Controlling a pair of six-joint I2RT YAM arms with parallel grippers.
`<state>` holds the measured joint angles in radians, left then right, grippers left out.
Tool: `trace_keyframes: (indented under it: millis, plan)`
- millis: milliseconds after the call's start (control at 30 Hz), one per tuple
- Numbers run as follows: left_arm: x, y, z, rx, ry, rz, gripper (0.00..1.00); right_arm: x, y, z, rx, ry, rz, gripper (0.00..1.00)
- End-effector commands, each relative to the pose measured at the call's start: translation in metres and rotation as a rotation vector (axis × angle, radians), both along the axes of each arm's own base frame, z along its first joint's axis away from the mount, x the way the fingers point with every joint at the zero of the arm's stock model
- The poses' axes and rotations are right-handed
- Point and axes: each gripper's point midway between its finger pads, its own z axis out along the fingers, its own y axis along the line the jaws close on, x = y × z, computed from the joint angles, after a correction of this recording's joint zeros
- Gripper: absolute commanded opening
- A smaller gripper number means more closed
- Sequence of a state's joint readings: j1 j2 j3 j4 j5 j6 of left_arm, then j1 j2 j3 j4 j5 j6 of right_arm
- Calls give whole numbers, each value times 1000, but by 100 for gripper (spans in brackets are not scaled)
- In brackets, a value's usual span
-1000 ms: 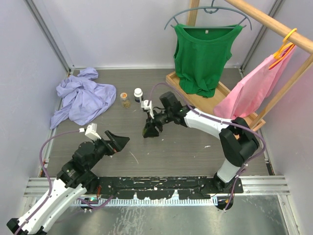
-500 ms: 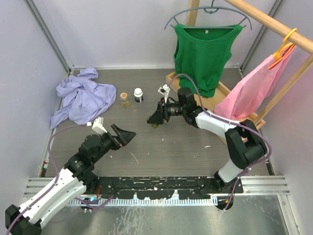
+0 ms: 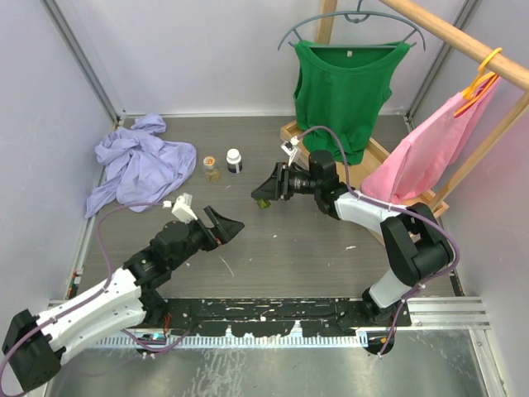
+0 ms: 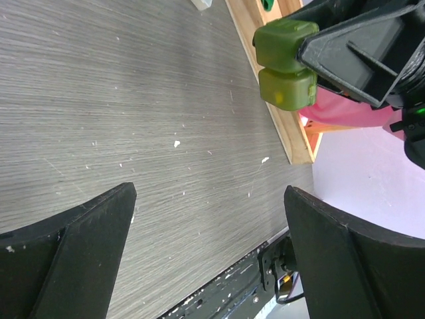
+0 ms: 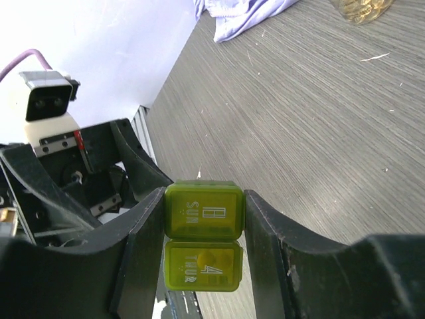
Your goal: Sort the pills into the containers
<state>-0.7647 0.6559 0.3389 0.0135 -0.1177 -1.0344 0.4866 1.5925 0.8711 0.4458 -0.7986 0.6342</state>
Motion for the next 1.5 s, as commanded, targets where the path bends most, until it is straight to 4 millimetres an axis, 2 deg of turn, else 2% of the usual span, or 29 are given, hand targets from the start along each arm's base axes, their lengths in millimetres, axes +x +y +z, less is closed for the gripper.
trace_keyframes:
  millis: [0, 233, 500, 633, 867, 1200, 1233, 1300, 1367, 1467]
  plan:
    - [17, -24, 45, -78, -91, 35, 96, 6, 2, 23, 71, -15, -40, 10]
    - [32, -56, 58, -14, -89, 90, 97, 9, 2, 17, 63, 19, -61, 10]
    - [49, -72, 50, 63, -43, 153, 95, 10, 1, 16, 56, 32, -69, 10]
    - [57, -71, 48, 72, -59, 189, 89, 9, 2, 19, 63, 39, -68, 11]
    - [66, -77, 55, 93, -82, 203, 88, 8, 2, 20, 65, 39, -66, 11]
    - [76, -74, 46, 187, -53, 253, 75, 8, 3, 20, 58, 33, -68, 11]
    - [79, -74, 36, 223, -40, 260, 74, 7, 3, 20, 58, 34, -66, 11]
    - [81, -73, 33, 252, -40, 266, 73, 6, 5, 19, 56, 37, -62, 11]
    - [84, -73, 36, 263, -48, 272, 66, 5, 6, 18, 54, 38, -58, 11]
    - [89, -71, 35, 298, -58, 279, 62, 2, 8, 18, 52, 39, -49, 11]
